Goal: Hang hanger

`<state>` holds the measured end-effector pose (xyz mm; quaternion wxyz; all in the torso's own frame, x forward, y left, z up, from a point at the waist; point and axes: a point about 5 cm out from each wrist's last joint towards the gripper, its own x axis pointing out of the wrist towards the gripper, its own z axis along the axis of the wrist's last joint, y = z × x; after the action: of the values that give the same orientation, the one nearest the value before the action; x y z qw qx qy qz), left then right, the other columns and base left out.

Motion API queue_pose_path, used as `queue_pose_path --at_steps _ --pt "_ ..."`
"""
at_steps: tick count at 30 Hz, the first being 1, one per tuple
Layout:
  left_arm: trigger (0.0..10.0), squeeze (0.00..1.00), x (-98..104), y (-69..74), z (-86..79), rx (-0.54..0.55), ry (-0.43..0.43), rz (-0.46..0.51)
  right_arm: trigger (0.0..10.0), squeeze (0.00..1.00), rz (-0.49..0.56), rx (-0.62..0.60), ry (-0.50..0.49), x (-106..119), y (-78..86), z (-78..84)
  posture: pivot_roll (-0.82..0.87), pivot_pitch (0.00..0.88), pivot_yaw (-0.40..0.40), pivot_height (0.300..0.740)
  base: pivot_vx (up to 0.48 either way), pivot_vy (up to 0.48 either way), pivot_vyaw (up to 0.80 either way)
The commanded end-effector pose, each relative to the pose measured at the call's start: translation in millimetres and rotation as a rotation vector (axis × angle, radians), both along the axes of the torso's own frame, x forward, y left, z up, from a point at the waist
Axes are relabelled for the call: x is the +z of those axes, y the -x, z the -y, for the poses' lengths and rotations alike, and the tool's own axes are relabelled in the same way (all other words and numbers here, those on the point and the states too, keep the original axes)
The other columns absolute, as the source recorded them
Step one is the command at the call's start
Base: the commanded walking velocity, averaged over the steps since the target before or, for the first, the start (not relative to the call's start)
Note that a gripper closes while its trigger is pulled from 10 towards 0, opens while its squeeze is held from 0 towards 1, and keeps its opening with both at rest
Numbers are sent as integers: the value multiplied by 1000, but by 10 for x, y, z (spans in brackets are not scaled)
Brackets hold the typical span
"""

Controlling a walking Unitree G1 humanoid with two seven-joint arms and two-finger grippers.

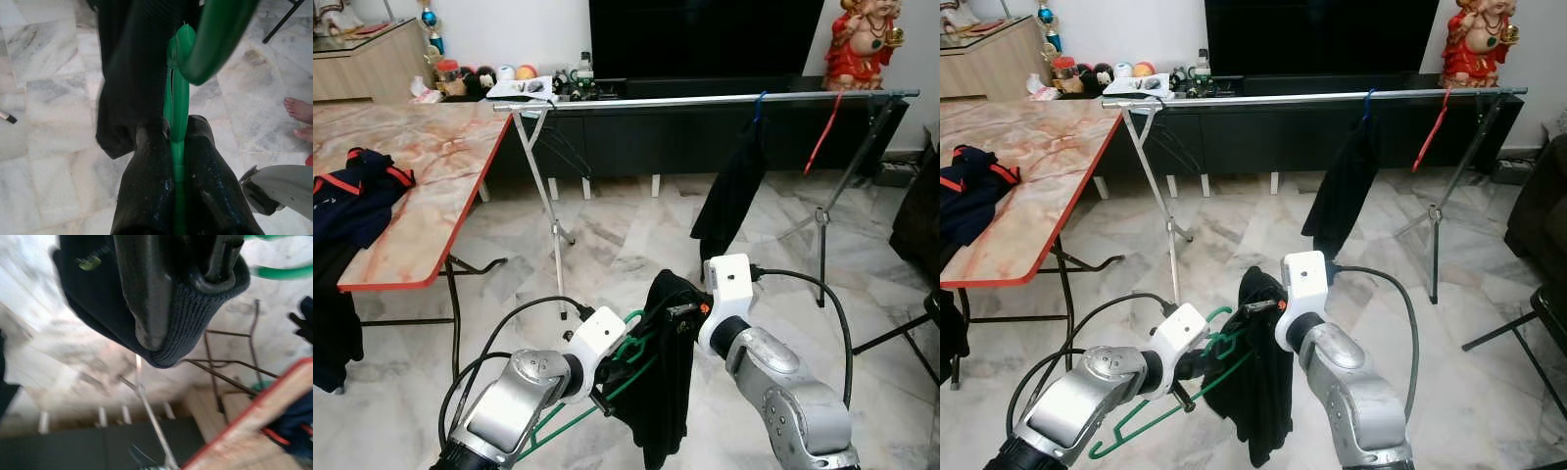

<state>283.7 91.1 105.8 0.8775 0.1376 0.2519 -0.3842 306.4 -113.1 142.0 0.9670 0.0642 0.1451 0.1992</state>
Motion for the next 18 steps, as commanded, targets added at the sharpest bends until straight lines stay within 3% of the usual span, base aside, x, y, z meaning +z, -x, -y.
queue_pose_path --at_steps 1,5,9,15,18 --pt "10000 0 23 -11 2 -6 -6 21 10000 0 10 -10 36 23 -22 53 95 27 23 740 0 0 0" --pt "10000 0 47 -34 -1 8 2 36 10000 0 43 -53 204 -43 -41 163 97 27 23 740 0 0 0" --pt "10000 0 71 -65 -11 24 7 50 10000 0 -13 -184 259 -169 -74 356 100 25 23 740 0 0 0" --pt "10000 0 75 -71 -36 29 5 55 10000 0 -39 -277 273 -243 -92 485 102 25 23 740 0 0 0" --pt "10000 0 84 -75 -34 33 12 60 10000 0 -55 -247 234 -263 -72 419 104 25 24 740 0 0 0"
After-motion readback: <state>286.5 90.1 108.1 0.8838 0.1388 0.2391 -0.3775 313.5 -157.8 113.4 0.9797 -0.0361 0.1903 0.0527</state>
